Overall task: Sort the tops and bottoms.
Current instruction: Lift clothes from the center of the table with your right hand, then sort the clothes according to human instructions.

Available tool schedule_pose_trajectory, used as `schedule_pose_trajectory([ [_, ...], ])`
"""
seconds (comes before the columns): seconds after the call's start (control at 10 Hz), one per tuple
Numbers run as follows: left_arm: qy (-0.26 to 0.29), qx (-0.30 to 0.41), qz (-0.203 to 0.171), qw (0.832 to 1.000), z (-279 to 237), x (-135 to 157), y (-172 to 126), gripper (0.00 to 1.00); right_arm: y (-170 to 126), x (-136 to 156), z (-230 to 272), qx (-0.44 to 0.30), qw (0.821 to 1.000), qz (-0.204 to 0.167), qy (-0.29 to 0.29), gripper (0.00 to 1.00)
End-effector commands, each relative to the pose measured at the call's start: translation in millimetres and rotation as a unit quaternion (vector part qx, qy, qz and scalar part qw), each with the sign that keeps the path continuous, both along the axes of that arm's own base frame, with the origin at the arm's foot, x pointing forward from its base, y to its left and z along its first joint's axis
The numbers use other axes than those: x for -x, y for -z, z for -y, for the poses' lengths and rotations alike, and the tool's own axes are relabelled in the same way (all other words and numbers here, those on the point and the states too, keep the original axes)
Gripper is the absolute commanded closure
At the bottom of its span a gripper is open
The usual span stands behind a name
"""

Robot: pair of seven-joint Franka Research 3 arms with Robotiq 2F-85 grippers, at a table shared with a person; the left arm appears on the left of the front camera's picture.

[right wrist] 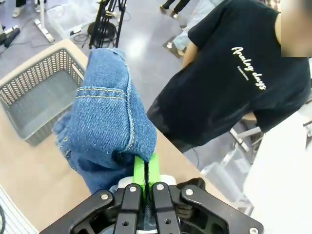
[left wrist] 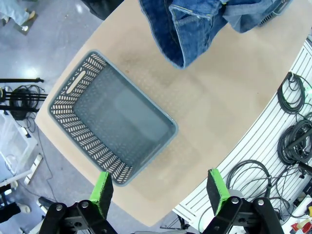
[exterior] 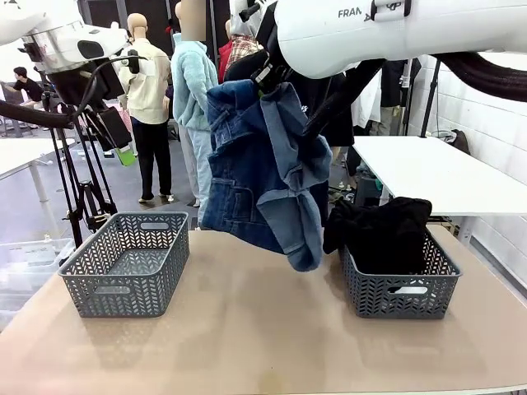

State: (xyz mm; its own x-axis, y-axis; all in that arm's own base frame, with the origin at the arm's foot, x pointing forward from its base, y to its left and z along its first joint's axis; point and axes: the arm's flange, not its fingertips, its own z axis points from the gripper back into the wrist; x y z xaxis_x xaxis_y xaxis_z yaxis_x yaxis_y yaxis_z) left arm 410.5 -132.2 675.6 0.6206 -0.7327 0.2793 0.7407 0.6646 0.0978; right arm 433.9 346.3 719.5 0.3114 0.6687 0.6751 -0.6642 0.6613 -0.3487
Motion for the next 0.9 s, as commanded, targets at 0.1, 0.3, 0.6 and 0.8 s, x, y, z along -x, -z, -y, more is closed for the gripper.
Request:
schedule_pose_trajectory([
  [0.1,0.002,-0.001,-0.004,1.0,-0.9,0.8,-2.8,0.0,-3.7,2.8,3.6,-0.006,1.0,0.004,0.005,1.0],
  [0.3,0.002,-0.001,-0.004,1.0,-0.9,0.8,-2.8,0.0,-3.7,2.8,3.6,-0.006,1.0,0.004,0.005,1.0],
  [0.6,0.002,-0.001,-0.004,1.0,-0.9,0.8,-2.8,0.0,-3.7,2.8,3.6,-0.006,1.0,0.004,0.005,1.0],
  [0.8,0.002,-0.001,-0.004,1.0,-0.9,0.8,-2.8,0.0,-3.7,2.8,3.6,-0.006,1.0,0.004,0.005,1.0],
])
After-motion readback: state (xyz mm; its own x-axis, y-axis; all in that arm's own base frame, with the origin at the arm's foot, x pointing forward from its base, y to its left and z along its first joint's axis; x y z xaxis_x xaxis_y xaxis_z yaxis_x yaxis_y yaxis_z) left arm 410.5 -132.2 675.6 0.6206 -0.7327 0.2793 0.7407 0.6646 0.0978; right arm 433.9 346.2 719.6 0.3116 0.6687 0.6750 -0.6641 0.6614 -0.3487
